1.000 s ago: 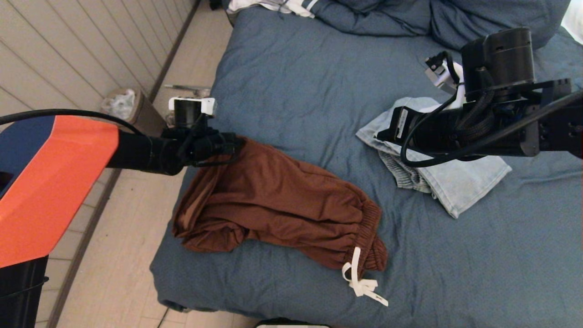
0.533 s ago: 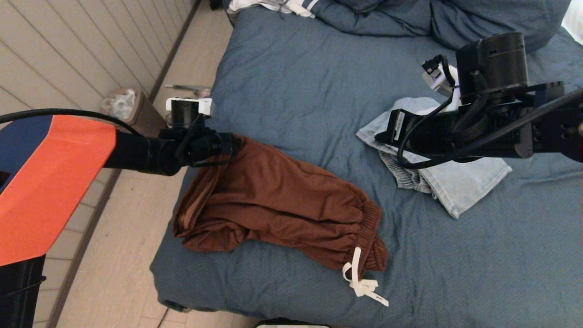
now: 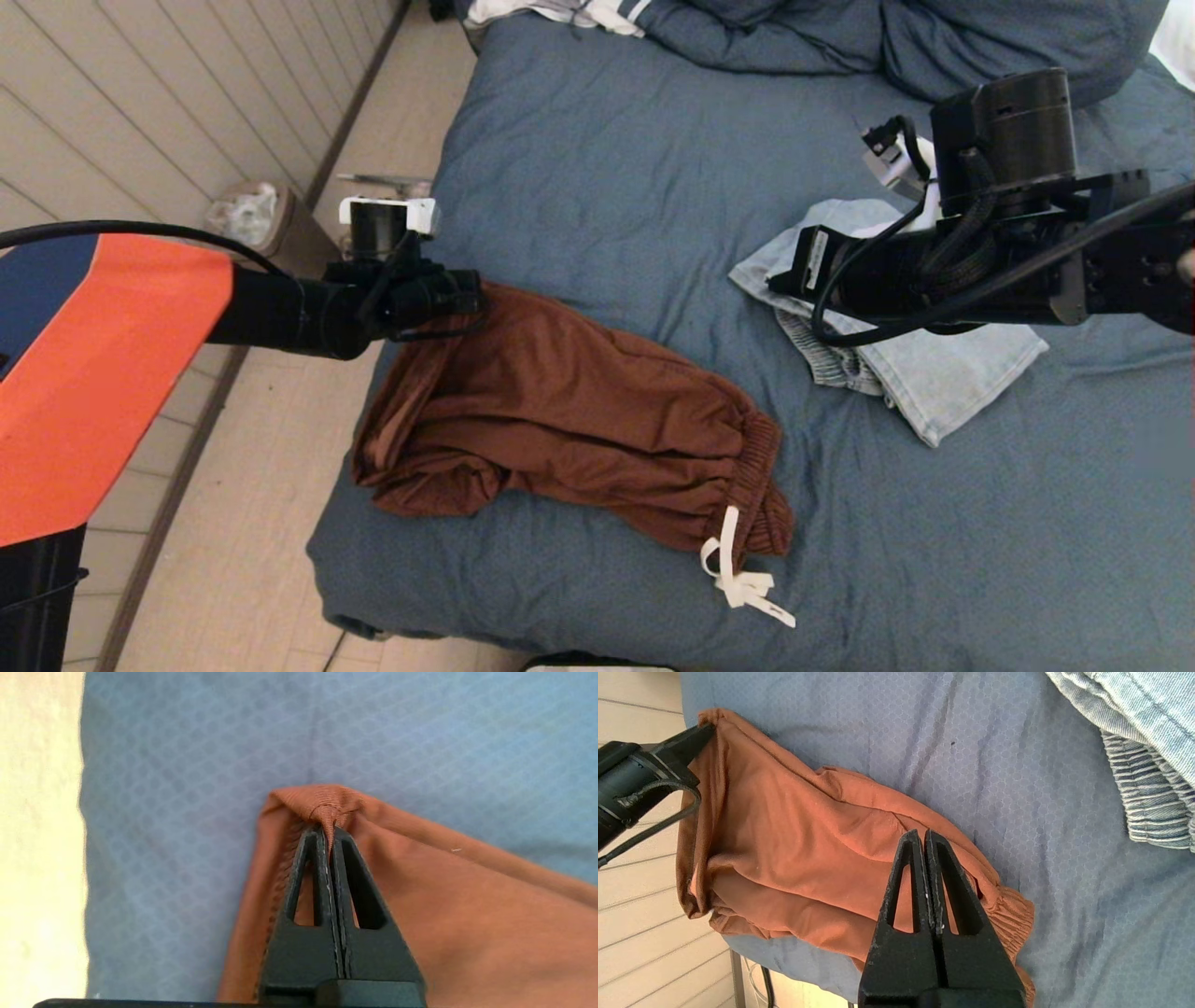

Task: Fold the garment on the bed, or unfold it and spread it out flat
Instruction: Unford the brown shorts

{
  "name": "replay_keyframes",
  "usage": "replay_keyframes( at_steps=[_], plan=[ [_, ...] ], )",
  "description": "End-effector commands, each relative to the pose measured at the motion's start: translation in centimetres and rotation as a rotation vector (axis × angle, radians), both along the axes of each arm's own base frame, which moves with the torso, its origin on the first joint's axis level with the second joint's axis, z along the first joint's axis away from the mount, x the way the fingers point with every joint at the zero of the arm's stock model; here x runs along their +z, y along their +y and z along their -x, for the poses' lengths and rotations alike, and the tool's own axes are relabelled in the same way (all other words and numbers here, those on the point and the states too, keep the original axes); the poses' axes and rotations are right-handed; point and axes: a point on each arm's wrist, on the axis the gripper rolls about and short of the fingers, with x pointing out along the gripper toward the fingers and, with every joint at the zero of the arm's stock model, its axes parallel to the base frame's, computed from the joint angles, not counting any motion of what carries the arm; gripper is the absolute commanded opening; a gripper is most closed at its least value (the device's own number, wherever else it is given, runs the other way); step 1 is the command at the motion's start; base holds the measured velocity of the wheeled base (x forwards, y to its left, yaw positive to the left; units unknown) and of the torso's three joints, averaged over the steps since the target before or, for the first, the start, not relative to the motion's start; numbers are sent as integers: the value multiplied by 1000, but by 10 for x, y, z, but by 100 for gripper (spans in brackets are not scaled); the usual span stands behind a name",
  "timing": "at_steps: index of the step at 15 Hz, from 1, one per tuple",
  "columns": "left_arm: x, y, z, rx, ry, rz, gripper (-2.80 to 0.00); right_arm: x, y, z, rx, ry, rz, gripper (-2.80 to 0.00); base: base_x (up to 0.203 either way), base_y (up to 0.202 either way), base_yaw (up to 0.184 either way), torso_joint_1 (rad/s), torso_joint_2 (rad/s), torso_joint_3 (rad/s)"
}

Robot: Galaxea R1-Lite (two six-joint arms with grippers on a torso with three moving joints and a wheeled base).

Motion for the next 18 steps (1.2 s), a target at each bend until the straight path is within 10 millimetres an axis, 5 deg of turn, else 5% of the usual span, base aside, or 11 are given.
replay_keyframes(
  at_steps=[1, 5, 11, 15, 16, 18],
  plan=[
    [0, -1, 1, -1, 0, -1, -280, -1, 0, 0, -1, 7, 1, -280, 0, 0, 0, 0, 0, 0],
    [2, -2, 4, -6, 0, -1, -280, -2, -13, 4, -31, 54, 9, -280, 0, 0, 0, 0, 0, 0],
    [-5, -21, 22, -61, 36, -12, -280, -38, -68, 32, -4, 526, -76, -280, 0, 0, 0, 0, 0, 0],
    [-15, -25, 20, -68, 46, -16, -280, -60, -72, 41, 127, 663, -187, -280, 0, 0, 0, 0, 0, 0],
    [-15, -25, 21, -69, 46, -18, -280, -63, -72, 41, 131, 670, -182, 0, 0, 0, 0, 0, 0, 0],
    [-16, -25, 21, -69, 49, -18, -280, -68, -63, 42, 169, 683, -157, 0, 0, 0, 0, 0, 0, 0]
  ],
)
